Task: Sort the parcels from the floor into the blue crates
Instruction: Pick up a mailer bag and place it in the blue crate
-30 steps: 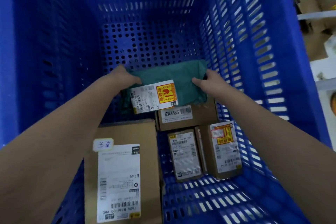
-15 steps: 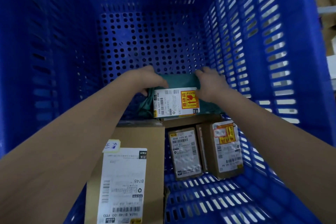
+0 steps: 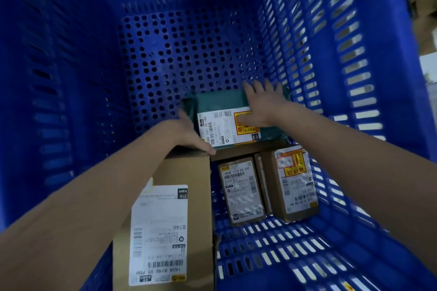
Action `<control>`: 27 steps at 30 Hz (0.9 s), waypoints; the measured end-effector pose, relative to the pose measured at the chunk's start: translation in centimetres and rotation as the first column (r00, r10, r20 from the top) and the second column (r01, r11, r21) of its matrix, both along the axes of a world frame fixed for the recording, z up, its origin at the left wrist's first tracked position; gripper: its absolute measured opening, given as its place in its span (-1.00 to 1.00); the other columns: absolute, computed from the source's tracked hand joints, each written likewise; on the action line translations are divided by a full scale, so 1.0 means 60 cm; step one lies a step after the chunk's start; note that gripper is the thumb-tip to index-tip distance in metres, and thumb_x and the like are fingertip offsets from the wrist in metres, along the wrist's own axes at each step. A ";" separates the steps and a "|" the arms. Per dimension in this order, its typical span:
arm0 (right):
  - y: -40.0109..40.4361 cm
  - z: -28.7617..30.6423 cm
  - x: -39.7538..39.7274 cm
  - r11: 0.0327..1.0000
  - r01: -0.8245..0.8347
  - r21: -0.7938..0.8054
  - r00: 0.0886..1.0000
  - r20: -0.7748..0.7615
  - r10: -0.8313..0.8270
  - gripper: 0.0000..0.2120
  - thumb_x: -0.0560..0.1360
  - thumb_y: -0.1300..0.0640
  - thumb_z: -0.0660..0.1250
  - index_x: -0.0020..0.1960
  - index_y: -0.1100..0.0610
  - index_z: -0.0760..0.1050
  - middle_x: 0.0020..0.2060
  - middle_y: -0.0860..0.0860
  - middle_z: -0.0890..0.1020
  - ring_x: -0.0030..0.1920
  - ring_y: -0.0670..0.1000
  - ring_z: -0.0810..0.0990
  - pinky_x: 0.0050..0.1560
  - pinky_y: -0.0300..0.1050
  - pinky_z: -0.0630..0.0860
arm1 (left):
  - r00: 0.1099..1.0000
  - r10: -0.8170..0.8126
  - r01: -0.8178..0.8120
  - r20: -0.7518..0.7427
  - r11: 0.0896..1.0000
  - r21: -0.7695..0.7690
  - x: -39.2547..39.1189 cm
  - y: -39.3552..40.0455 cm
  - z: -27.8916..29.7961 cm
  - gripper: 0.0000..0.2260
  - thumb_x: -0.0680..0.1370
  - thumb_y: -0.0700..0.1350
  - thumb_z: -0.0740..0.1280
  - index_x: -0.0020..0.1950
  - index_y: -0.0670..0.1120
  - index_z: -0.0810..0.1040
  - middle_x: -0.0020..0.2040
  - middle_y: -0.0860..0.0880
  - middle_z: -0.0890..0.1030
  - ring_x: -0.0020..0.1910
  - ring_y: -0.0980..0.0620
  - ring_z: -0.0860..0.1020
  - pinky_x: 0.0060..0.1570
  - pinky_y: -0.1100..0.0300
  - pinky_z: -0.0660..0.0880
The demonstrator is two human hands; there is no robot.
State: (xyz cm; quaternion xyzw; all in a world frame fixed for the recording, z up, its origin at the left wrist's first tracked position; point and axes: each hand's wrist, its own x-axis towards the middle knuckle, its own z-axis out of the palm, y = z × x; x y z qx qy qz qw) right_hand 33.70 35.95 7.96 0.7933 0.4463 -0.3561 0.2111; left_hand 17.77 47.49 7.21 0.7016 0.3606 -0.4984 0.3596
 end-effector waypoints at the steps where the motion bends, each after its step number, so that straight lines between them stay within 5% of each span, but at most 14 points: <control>1: 0.001 -0.002 -0.001 1.000 0.000 -0.004 1.000 -0.021 0.000 -0.05 0.41 -0.40 0.14 0.53 0.00 -0.30 0.54 0.12 -0.16 0.51 0.29 -0.18 0.44 0.34 -0.20 | 0.999 -0.044 0.044 -0.015 0.999 -0.008 -0.009 0.003 0.000 0.04 0.36 0.25 0.42 0.55 -0.13 -0.17 0.55 -0.16 0.07 0.49 -0.13 0.14 0.46 0.06 0.10; 4: -0.001 -0.009 -0.004 0.999 -0.051 0.004 0.997 -0.057 0.051 0.10 0.26 -0.54 0.18 0.49 -0.12 -0.39 0.53 0.06 -0.24 0.50 0.29 -0.24 0.36 0.44 -0.24 | 0.983 -0.147 0.131 -0.111 0.981 -0.144 -0.018 0.023 0.005 -0.28 0.50 0.27 0.21 0.54 0.00 0.07 0.53 -0.03 0.16 0.47 -0.05 0.19 0.40 0.13 0.12; 12: -0.009 -0.002 0.014 0.991 -0.130 0.033 0.986 -0.100 0.133 0.21 0.19 -0.39 0.42 0.52 -0.05 -0.28 0.52 0.05 0.02 0.51 0.20 -0.06 0.33 0.50 -0.11 | 0.929 -0.270 0.256 -0.255 0.963 -0.086 -0.004 0.041 0.009 -0.20 0.42 0.34 0.26 0.53 -0.04 0.14 0.52 -0.10 0.18 0.46 -0.11 0.20 0.39 0.04 0.18; 14: -0.006 0.003 0.014 0.989 -0.146 0.017 0.984 -0.096 0.147 0.20 0.21 -0.36 0.44 0.53 -0.04 -0.27 0.51 0.06 0.02 0.51 0.20 -0.06 0.33 0.50 -0.08 | 0.930 -0.293 0.305 -0.222 0.952 0.023 0.012 0.036 0.011 -0.17 0.43 0.32 0.27 0.54 -0.08 0.08 0.53 -0.13 0.15 0.46 -0.13 0.21 0.41 0.02 0.22; 18: 0.006 0.010 0.003 0.974 -0.228 -0.007 0.973 -0.025 0.227 0.18 0.25 -0.33 0.43 0.54 0.03 -0.27 0.52 0.08 0.00 0.51 0.18 -0.04 0.39 0.41 0.01 | 0.961 -0.267 0.271 -0.070 0.865 0.423 0.053 0.016 0.027 0.17 0.33 0.25 0.45 0.50 -0.12 -0.38 0.52 -0.25 -0.05 0.47 -0.24 0.10 0.34 -0.12 0.23; 21: 0.008 0.013 -0.009 0.964 -0.264 -0.011 0.964 0.041 0.265 0.18 0.25 -0.32 0.43 0.54 0.07 -0.24 0.51 0.07 0.07 0.50 0.16 0.05 0.41 0.28 0.11 | 0.938 -0.335 0.283 0.086 0.887 0.365 0.079 0.002 0.023 0.17 0.30 0.22 0.49 0.51 -0.02 -0.35 0.53 -0.20 -0.09 0.50 -0.23 0.02 0.40 -0.16 0.16; 27: -0.002 0.029 -0.025 0.979 -0.204 -0.006 0.976 0.081 0.203 0.14 0.32 -0.24 0.44 0.54 0.12 -0.26 0.51 0.11 0.06 0.50 0.14 0.05 0.44 0.16 0.12 | 0.925 -0.371 0.317 0.076 0.868 0.383 0.084 -0.037 0.019 0.13 0.27 0.18 0.52 0.54 -0.04 -0.21 0.52 -0.18 -0.04 0.46 -0.28 0.04 0.38 -0.13 0.22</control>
